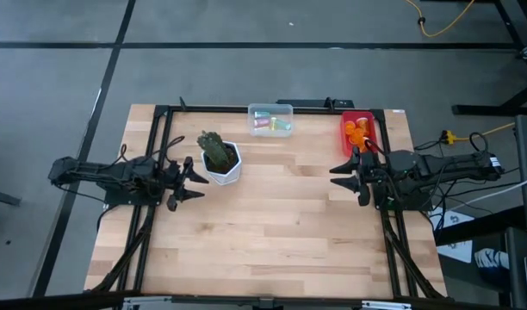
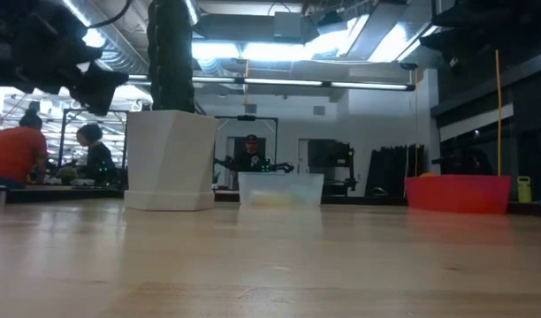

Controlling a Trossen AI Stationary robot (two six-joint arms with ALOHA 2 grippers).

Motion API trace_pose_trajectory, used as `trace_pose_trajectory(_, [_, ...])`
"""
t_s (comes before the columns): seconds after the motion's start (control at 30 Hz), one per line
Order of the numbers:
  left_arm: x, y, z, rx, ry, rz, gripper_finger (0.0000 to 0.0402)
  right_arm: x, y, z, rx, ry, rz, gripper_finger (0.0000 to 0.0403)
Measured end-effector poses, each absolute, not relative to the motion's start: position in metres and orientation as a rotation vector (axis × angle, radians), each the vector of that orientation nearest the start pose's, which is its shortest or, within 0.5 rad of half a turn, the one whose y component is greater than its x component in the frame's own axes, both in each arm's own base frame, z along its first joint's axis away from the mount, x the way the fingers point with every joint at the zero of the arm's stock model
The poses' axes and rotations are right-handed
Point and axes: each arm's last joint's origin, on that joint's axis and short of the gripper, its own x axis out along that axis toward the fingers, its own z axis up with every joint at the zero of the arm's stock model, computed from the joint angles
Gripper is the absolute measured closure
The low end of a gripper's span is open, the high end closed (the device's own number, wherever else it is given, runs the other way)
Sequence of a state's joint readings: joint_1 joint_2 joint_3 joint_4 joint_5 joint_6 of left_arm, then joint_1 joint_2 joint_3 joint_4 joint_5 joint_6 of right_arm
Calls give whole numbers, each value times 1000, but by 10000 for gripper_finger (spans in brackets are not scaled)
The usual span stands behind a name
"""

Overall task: Pick and place medicine bottles into bin by pill shape (circle, oval)
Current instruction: Return to Home Position

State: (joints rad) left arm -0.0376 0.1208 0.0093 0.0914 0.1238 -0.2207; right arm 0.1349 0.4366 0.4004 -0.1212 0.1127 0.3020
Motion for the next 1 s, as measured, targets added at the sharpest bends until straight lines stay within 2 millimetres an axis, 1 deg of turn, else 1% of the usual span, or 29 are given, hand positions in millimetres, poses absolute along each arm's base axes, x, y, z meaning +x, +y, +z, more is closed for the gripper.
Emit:
trace_pose_trajectory(0.07, [103,-7,162,-231,77,-152,191,122,13,251,274,160,-1,244])
trace_pose_trajectory(0.2, [102,-7,163,-229,67,-147,191,122,13,251,236,160,2,244])
trace_pose_trajectory(0.4, [102,-7,163,-170,60,-147,191,123,13,249,236,159,2,244])
trace_pose_trajectory(0.57, [102,-7,163,-176,61,-147,191,126,14,225,262,143,2,244])
trace_pose_trajectory(0.8, [102,-7,163,-178,61,-147,191,127,14,190,247,84,12,244])
trace_pose_trajectory(1.0, [102,-7,163,-178,61,-146,191,125,14,172,240,94,11,244])
